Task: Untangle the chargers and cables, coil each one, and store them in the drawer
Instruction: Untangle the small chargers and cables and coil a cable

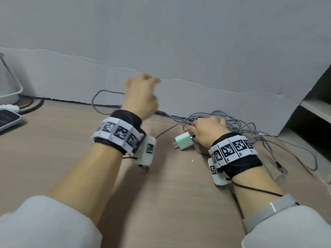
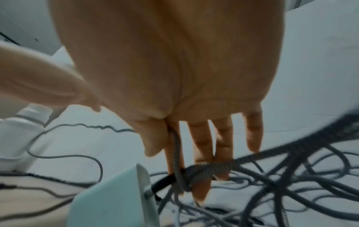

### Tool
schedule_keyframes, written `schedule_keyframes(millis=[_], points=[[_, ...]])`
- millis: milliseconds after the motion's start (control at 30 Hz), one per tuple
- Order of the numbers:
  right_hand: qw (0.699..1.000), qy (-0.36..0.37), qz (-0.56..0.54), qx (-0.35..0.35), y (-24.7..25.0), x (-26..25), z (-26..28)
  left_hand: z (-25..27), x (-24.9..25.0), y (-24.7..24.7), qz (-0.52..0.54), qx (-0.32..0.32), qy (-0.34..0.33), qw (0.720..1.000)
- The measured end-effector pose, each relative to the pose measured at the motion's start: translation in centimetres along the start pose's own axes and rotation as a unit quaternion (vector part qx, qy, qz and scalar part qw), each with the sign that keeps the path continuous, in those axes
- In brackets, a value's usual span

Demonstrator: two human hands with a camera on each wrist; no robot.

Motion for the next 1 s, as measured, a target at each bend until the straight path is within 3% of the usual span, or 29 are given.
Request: schedule_keyframes(millis=[33, 100, 200, 267, 333, 433, 633, 733, 867, 1000], points=[[1.0, -0.005, -0.006, 0.004, 0.0, -0.2, -0.2, 0.9, 2.8, -1.8, 0.013, -0.064, -0.065, 0.996], [0.998, -0.02, -0.047, 0.036, 0.5, -0.2, -0.2, 3.1, 5.8, -5.2, -0.002, -0.164, -0.121, 0.979], [0.991, -0.014, -0.092, 0.101, 1.5, 0.0, -0.4, 4.2, 5.8, -7.6, -0.028, -0.192, -0.135, 0.972], [0.976, 0.033, -0.142, 0.161, 2.5, 0.0, -0.5, 3.8, 5.4, -6.9, 0.027, -0.168, -0.146, 0.975], [0.943, 0.095, -0.242, 0.21, 3.3, -0.4, -0.1, 3.2, 4.9, -5.2, 0.109, -0.133, -0.129, 0.977], [0.903, 0.125, -0.354, 0.21, 3.3, -0.5, 0.4, 2.4, 3.8, -2.6, 0.243, -0.094, -0.081, 0.962], [0.945, 0.044, -0.28, 0.163, 2.0, 1.4, 0.0, 1.2, 1.1, 2.1, 0.368, 0.016, 0.001, 0.93], [0.963, -0.018, -0.214, 0.163, 2.1, 2.9, 0.5, 0.6, -1.4, 4.1, 0.437, 0.079, 0.053, 0.894], [0.946, -0.048, -0.22, 0.234, 3.3, 4.6, 1.5, -0.3, -5.3, 5.3, 0.482, 0.136, 0.138, 0.855], [0.933, -0.041, -0.22, 0.281, 4.7, 4.6, 1.9, -0.3, -9.1, 3.5, 0.466, 0.163, 0.238, 0.837]])
Point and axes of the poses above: each hand's wrist, its own z-axis away from the middle knuckle, its own y-axis out of the back of the hand, x = y × z, the point moved 9 cm from there along -z, towards the middle knuckle, and after that the axes turned 11 degrees about y, right-handed, at the moved point
